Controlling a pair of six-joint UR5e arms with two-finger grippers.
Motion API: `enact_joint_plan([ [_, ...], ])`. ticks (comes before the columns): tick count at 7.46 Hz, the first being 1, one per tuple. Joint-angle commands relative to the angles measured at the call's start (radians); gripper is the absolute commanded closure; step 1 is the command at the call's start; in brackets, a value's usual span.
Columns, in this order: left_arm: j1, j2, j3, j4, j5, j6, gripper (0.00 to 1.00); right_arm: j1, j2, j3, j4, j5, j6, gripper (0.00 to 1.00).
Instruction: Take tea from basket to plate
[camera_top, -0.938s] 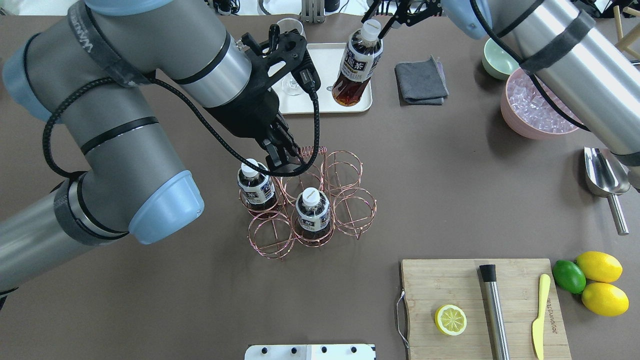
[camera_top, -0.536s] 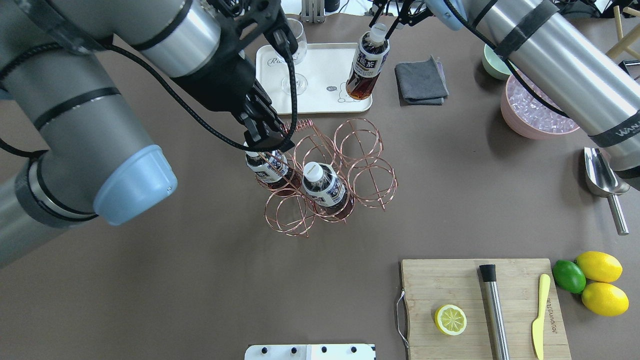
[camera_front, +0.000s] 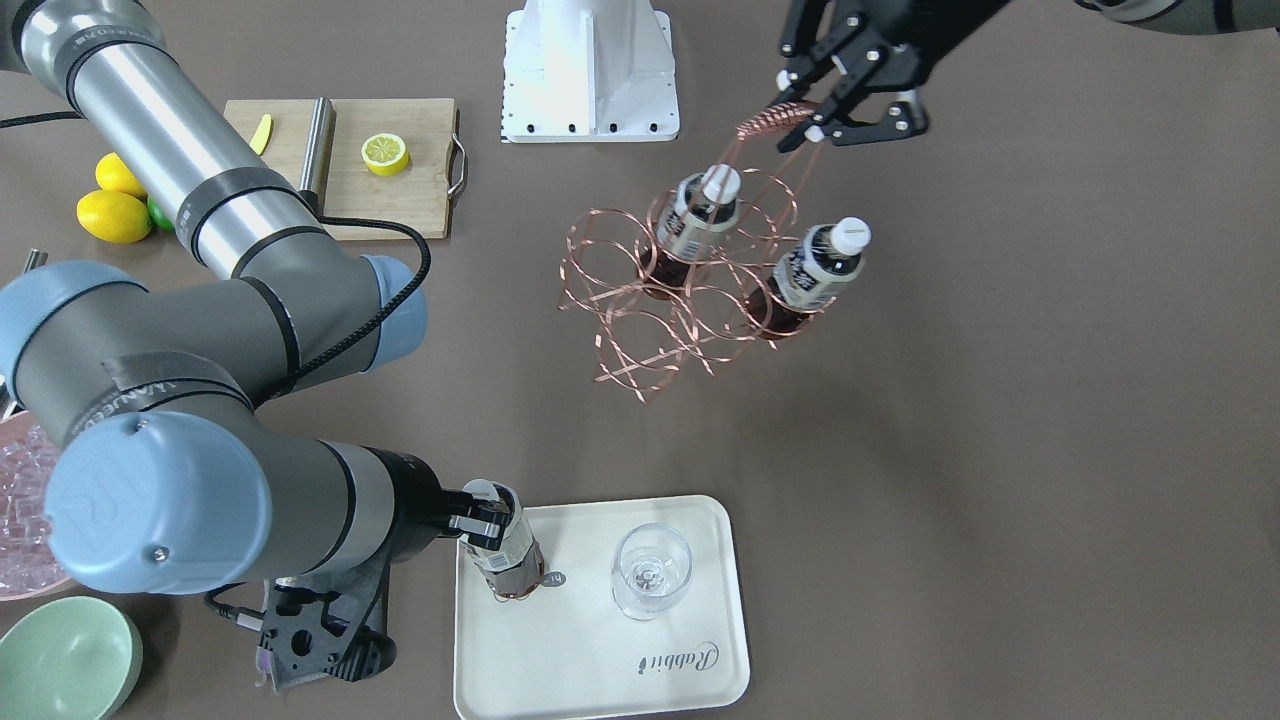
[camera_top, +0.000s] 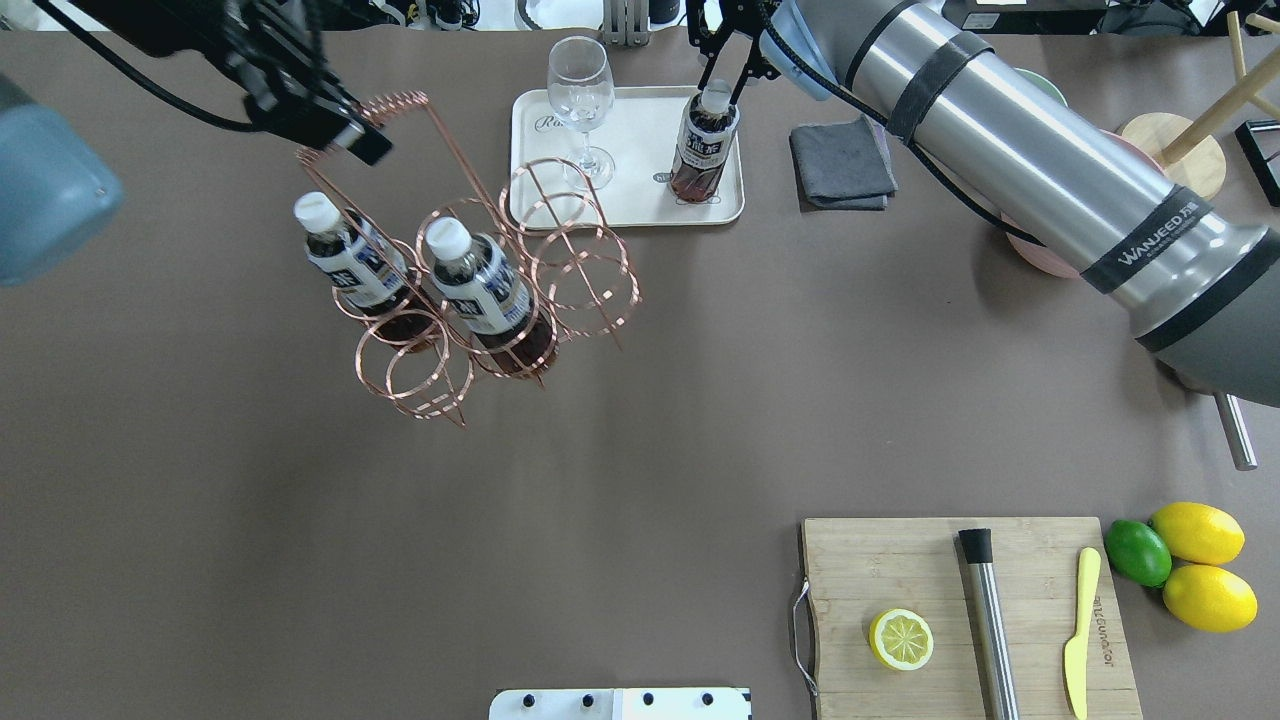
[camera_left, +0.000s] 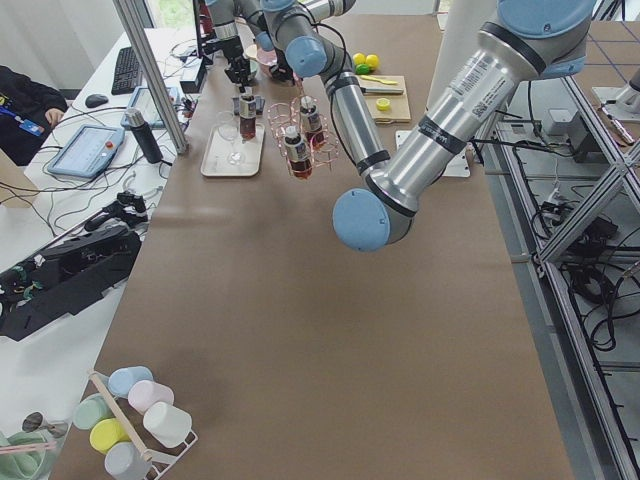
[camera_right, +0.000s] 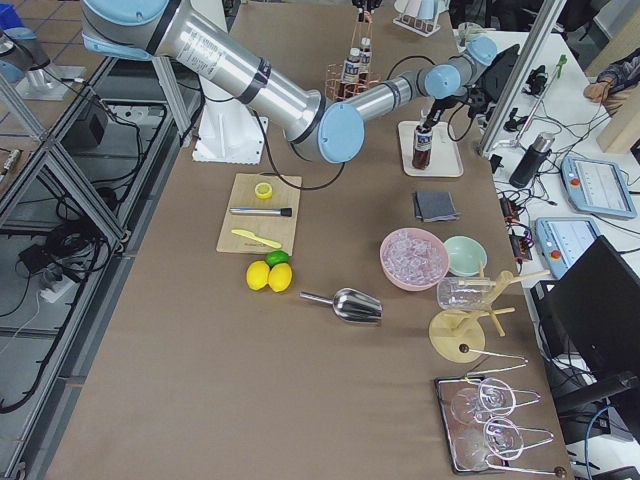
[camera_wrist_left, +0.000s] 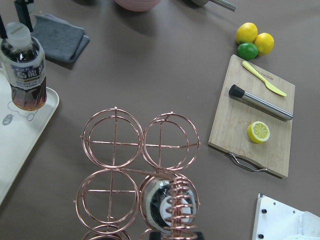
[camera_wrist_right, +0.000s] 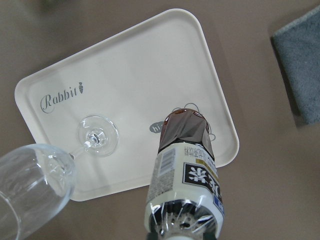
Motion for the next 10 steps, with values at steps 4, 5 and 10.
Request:
enact_joint_plan([
  [4,-0.329,0.155,0.137,0.024,-0.052,0.291,1.00,-0.016,0.023,0.055,-0.014,-0.035,-0.109,0.00],
  [5,-0.366,0.153,0.211,0.083,-0.052,0.426,1.00,-0.012,0.000,0.159,-0.128,-0.037,-0.120,0.00],
  [10,-0.391,0.095,0.437,0.150,0.090,0.943,1.00,0.118,-0.475,0.785,-0.455,-0.036,-0.414,0.00],
])
